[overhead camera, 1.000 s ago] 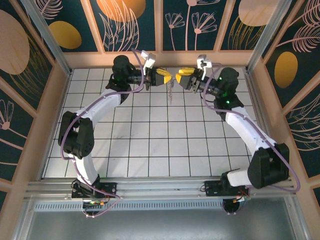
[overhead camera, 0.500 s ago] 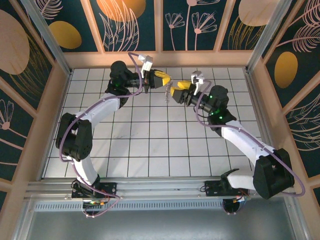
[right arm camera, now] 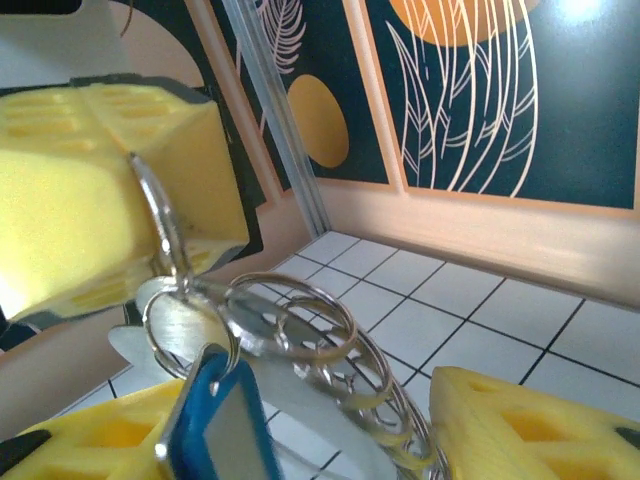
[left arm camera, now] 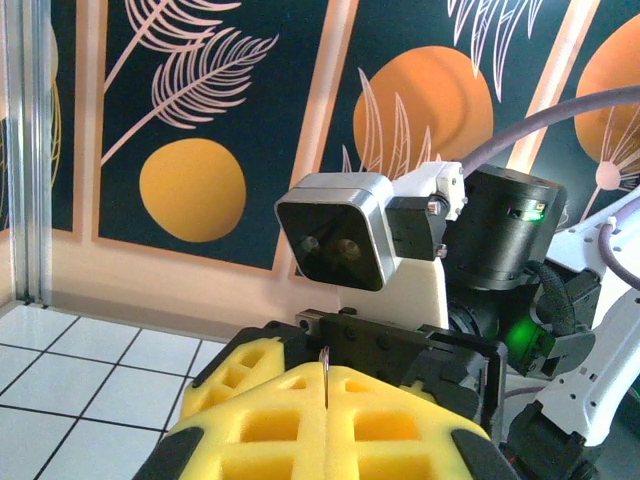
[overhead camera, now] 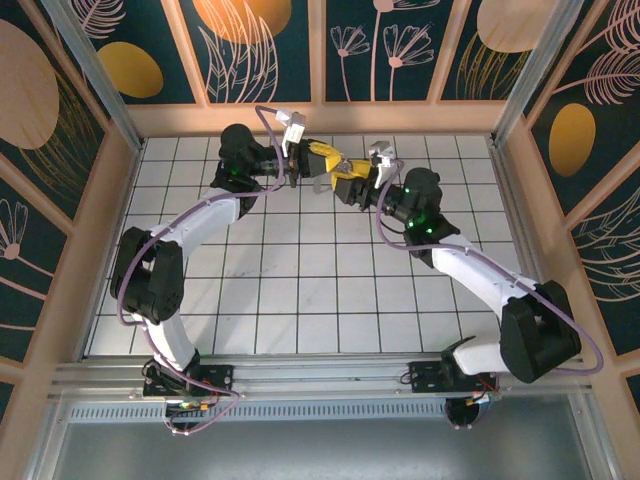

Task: Put the keys on the keyring

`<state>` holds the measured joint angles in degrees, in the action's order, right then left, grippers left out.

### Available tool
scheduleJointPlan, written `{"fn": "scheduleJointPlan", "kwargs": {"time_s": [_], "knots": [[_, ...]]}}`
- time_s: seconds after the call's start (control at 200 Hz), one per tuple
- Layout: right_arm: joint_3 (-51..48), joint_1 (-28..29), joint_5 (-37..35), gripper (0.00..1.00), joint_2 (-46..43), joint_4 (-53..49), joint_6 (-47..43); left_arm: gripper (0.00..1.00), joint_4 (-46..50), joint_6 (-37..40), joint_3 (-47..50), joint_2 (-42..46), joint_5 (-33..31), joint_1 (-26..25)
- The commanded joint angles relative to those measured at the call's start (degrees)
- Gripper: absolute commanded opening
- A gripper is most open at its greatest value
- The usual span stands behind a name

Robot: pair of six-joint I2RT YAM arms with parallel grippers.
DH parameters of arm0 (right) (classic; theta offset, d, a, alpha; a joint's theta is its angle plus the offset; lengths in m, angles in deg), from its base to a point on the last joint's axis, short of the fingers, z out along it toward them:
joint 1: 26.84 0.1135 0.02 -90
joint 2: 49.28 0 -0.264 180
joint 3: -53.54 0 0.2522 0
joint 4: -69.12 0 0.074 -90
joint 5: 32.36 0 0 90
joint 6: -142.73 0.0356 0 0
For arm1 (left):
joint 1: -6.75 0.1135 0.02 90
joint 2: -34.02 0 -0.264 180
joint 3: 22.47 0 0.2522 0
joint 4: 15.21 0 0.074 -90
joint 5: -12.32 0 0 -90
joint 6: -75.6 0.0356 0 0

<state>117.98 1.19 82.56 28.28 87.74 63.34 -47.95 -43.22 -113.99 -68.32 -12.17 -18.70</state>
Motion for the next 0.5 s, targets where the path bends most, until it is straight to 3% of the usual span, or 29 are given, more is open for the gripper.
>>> {"fn": "scheduleJointPlan", "kwargs": {"time_s": [0.0, 0.18, 0.495], "knots": [[2.3, 0.4, -0.1, 0.51, 0.9, 0.9, -1.2, 0.0, -2.7, -0.6, 0.2, 2.3, 0.3, -0.4], [0.9, 0.5, 1.0, 0.3, 0.2, 0.7, -1.7, 0.0, -2.6, -0.3, 0.2, 2.4, -0.1, -0.4], [-1.5, 0.5, 3.0, 0.08, -2.1, -0.3, -2.1, 0.0, -2.5, -0.1, 0.1, 2.4, -1.3, -0.4]]}}
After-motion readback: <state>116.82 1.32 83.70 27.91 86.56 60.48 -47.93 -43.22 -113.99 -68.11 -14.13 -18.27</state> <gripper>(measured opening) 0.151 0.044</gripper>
